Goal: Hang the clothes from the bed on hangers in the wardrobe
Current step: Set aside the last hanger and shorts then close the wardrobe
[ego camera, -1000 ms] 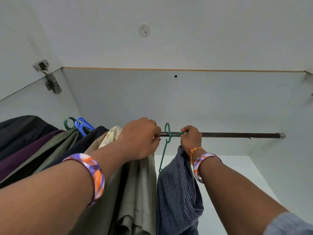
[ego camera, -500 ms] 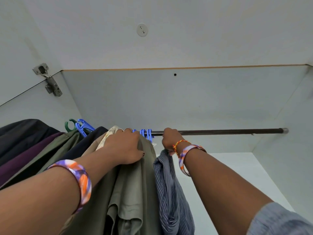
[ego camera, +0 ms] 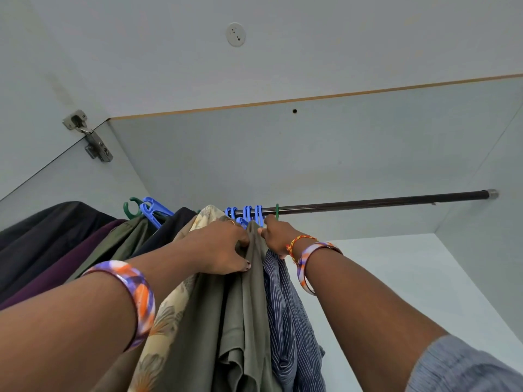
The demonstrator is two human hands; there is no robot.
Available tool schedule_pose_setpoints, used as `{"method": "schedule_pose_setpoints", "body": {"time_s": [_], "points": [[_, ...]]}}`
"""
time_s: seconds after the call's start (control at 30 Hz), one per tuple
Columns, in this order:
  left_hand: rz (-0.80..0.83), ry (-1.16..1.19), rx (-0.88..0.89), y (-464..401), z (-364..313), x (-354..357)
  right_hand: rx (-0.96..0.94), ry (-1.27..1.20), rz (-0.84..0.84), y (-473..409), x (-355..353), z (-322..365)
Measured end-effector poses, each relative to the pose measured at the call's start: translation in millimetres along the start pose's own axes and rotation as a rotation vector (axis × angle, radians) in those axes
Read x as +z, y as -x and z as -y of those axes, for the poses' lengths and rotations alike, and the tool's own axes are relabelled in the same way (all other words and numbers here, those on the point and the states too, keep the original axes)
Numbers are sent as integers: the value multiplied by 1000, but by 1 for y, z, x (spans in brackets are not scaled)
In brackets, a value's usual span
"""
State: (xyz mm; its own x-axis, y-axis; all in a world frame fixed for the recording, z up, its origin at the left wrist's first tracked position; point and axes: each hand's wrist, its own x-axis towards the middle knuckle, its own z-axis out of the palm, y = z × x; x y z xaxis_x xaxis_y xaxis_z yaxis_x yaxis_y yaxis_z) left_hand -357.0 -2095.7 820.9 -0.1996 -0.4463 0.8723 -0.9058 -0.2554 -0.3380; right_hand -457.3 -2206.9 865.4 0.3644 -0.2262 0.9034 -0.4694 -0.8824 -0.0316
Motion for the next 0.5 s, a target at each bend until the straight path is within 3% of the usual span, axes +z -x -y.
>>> {"method": "schedule_pose_setpoints", "body": {"time_s": [0.17, 0.5], "points": [[9, -32, -34, 0, -2, 3, -31, 30, 60, 7, 3, 2], [10, -136, -145, 9, -17, -8, -108, 83, 11, 24, 4, 7]]}}
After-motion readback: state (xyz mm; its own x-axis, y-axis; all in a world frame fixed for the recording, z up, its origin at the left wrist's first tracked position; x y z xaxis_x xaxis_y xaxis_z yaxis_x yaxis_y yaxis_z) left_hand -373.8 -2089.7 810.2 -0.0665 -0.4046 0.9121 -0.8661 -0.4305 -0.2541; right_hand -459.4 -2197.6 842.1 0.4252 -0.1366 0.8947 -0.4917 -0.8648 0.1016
